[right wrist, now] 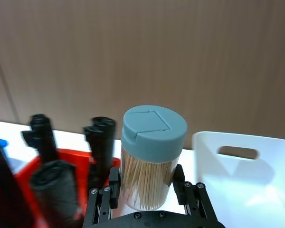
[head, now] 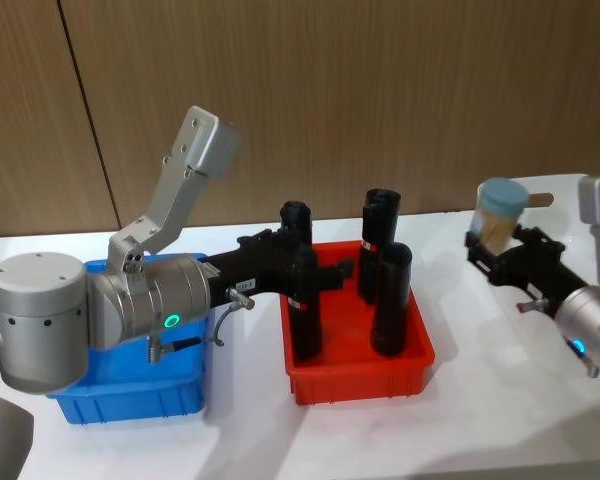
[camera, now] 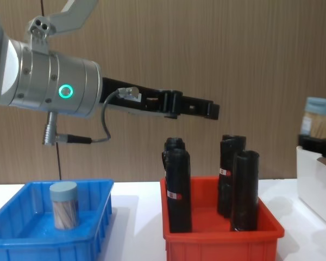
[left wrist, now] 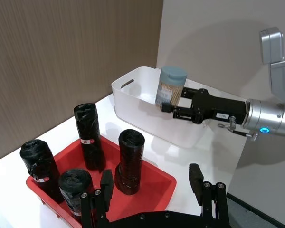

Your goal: Pick the cotton swabs from the blue box and place them into the white box.

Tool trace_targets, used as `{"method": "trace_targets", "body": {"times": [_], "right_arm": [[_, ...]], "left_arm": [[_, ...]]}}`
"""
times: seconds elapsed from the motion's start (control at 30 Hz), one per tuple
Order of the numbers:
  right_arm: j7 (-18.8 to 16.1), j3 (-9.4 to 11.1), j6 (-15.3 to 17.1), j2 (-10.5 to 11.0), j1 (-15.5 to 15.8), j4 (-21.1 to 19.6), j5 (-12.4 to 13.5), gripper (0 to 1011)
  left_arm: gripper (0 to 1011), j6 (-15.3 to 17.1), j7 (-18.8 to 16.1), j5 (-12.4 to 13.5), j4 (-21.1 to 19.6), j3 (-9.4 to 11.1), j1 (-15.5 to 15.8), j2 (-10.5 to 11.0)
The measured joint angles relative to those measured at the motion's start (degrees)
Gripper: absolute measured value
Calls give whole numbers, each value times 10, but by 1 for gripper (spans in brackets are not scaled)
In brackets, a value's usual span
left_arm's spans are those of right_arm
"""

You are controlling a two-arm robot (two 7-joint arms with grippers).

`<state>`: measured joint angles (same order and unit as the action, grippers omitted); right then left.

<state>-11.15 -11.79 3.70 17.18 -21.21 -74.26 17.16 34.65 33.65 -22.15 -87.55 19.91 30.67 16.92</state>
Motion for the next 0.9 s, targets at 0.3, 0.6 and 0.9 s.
{"method": "trace_targets", "body": {"times": [0.3, 0.6, 0.9], "right_arm": [[37, 16, -4, 6, -16, 34, -11, 661], [57, 29, -2, 9, -34, 78, -15, 661], [63, 40, -1, 11, -50, 121, -12, 677]], "left_arm": [[1004, 0, 0, 0, 0, 0, 0, 0], [1004, 0, 0, 0, 0, 0, 0, 0], [1004, 0, 0, 0, 0, 0, 0, 0]]}}
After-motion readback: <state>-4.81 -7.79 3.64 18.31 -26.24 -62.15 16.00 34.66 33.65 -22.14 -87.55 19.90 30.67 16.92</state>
